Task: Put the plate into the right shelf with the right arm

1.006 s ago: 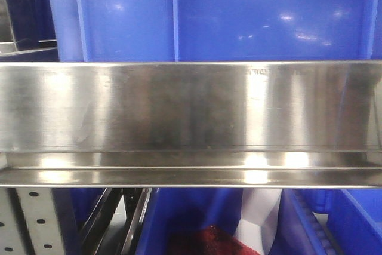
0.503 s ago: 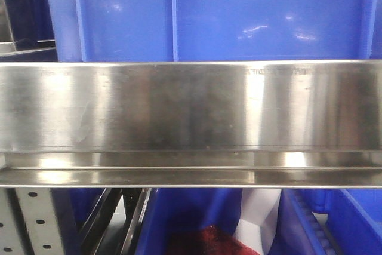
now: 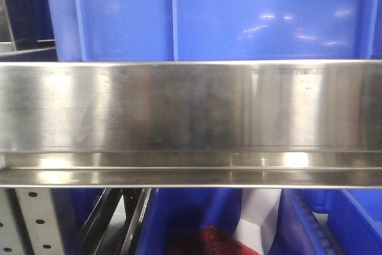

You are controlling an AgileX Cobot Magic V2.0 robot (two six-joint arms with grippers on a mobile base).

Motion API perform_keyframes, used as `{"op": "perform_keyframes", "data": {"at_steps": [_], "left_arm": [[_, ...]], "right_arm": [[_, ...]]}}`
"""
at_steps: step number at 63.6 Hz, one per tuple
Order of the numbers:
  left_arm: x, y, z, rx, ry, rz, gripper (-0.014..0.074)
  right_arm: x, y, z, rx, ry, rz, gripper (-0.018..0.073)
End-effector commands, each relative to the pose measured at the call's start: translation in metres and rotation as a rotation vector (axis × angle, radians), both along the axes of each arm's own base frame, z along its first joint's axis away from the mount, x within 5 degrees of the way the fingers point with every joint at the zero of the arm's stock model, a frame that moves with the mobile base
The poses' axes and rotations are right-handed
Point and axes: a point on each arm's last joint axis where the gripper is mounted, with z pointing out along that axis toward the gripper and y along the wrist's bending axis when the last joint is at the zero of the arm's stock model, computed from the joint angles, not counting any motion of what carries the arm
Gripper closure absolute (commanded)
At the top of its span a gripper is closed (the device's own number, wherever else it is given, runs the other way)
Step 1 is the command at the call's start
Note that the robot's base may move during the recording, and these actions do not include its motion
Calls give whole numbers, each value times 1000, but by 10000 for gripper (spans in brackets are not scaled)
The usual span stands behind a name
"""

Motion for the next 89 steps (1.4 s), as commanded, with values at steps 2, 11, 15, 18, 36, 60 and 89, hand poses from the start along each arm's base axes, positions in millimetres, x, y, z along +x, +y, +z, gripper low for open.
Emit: {"op": "perform_keyframes", "data": {"at_steps": [2,11,15,18,36,60,89], "left_arm": [[1,-1,4,-13,-72,-8,643],[1,-1,4,-13,-72,-8,643],[1,-1,4,-13,-72,-8,643],[1,-1,4,-13,-72,-8,643],[1,-1,4,-13,-72,-8,643],[1,-1,4,-13,-72,-8,643],[1,-1,4,-13,-72,-8,643]], "right_arm": [[19,1,5,26,-36,-33,502],[43,9,-15,-5,71,-15,502],[49,11,-22,-14,102,-9,488],[53,12,-26,-19,120,-5,444],[57,13,-29,-29,136,-3,-73],[36,11,-19,-36,137,28,-45],[-88,-11,22,-76,-2,111,502]]}}
